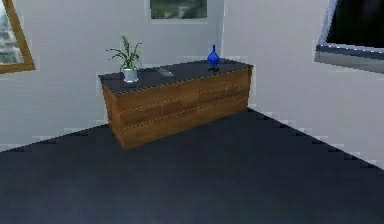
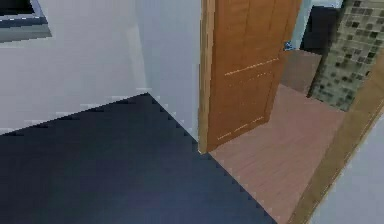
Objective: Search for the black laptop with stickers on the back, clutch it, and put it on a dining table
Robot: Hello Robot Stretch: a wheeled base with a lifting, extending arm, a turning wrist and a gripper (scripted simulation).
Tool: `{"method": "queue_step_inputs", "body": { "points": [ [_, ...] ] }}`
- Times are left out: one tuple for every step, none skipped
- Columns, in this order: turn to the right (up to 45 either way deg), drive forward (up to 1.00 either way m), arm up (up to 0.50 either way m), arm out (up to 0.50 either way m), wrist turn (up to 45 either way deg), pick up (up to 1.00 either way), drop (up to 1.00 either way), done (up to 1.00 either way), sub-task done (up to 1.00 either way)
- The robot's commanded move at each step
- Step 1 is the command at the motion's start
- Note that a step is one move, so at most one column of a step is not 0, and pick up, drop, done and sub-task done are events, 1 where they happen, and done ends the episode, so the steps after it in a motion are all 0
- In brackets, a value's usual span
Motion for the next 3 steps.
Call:
{"method": "queue_step_inputs", "body": {
  "points": [
    [-45.0, 0.0, 0.0, 0.0, 0.0, 0.0, 0.0, 0.0, 0.0],
    [-27.0, 0.0, 0.0, 0.0, 0.0, 0.0, 0.0, 0.0, 0.0],
    [0.0, 0.9, 0.0, 0.0, 0.0, 0.0, 0.0, 0.0, 0.0]
  ]
}}
